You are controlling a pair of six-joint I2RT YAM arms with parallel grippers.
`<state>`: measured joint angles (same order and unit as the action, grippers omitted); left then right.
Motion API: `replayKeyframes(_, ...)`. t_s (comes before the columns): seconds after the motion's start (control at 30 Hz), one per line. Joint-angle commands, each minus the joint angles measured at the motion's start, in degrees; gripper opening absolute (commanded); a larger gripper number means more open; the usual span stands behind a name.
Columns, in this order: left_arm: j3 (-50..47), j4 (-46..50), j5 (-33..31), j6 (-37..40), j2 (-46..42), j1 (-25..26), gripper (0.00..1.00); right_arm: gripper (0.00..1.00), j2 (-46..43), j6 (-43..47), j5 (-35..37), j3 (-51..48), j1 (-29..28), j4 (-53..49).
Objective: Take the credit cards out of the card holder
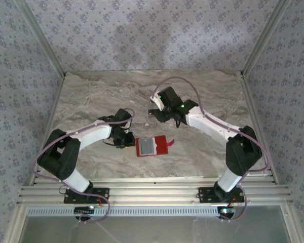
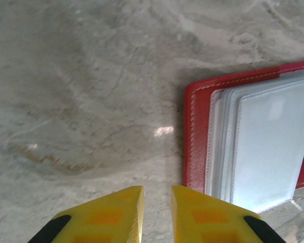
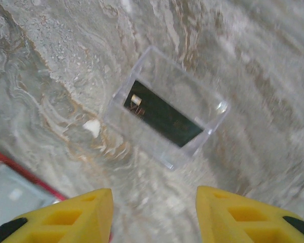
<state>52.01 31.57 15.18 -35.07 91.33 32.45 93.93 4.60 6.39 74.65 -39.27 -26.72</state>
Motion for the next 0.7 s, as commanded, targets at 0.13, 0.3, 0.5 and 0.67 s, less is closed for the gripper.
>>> replayKeyframes(0.13, 4.2, -1.1, 1.1, 0.8, 4.5, 1.4, 0.21, 0.47, -4.3, -26.8, -8.0, -4.6, -1.7, -4.3)
replayKeyframes(0.3, 4.9, -2.2, 1.7, 0.7, 6.1, 1.9, 0.2, 0.47, -7.5, -32.5, -12.1, -9.8, -2.4, -2.4)
replayKeyframes(0.5, 4.7, -3.4, 1.6, 0.7, 6.3, 2.0, 0.19, 0.46, -8.0, -37.3, -12.6, -12.6, -4.3, -1.8)
replayKeyframes(0.67, 3.5, -2.9, -0.9, -0.6, 3.9, 1.5, 0.18, 0.42, -5.3, -43.4, -16.4, -12.7, -6.1, -1.3)
